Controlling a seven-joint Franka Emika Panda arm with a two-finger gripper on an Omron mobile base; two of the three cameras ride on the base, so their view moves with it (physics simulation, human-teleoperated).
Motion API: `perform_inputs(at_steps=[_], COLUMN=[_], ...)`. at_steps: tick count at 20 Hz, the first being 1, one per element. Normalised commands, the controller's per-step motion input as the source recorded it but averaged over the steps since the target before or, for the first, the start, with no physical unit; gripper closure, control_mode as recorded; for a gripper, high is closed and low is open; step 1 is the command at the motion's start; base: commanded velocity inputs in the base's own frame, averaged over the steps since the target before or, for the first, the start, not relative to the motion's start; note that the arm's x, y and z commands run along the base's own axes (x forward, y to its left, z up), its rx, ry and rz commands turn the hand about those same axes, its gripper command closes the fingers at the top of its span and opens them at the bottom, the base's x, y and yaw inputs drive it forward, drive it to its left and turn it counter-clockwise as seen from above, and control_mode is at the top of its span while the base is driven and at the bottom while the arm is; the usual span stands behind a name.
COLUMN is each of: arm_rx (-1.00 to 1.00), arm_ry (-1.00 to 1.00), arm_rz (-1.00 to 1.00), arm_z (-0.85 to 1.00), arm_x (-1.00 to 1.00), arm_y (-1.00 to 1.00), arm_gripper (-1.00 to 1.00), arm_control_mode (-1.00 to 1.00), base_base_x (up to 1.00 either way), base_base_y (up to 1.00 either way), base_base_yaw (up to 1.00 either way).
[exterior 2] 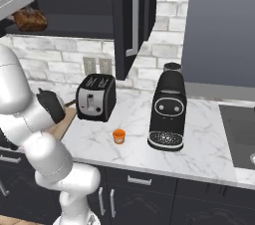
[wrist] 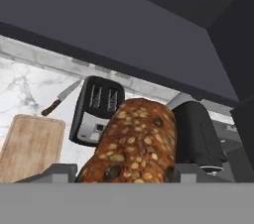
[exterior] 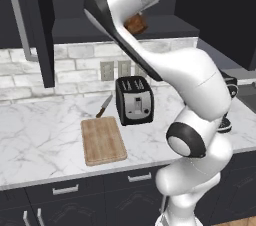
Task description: Pick the bread, place it on the cutting board, pick the jam, place it on the counter, and close the cabinet.
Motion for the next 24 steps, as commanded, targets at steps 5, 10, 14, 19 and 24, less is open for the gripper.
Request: perform_inputs(at_steps=[5,10,14,19,24], arm_rx=[0.03,0.06,0.02,0.00,0.00], arm_ry=[0.00,-0.01,-0.01,-0.11,-0.22], arm_rz=[0.16,0.26,0.28,0.28,0.28], arm_z=[-0.10,-0.40,-0.43,-0.64,-0.72], arm_x=[0.38,0.40,0.06,0.14,0.08], arm_y=[-0.01,0.00,0.00,0.00,0.00], arm_gripper=[1.00,1.00,1.00,1.00,1.00], arm_control_mode=[-1.00,-1.00,-1.00,-1.00,-1.00], base_base_x=[0.00,0.00,0.00,0.00,0.00], base_base_y=[0.00,0.00,0.00,0.00,0.00], base_base_yaw=[0.00,0.00,0.00,0.00,0.00])
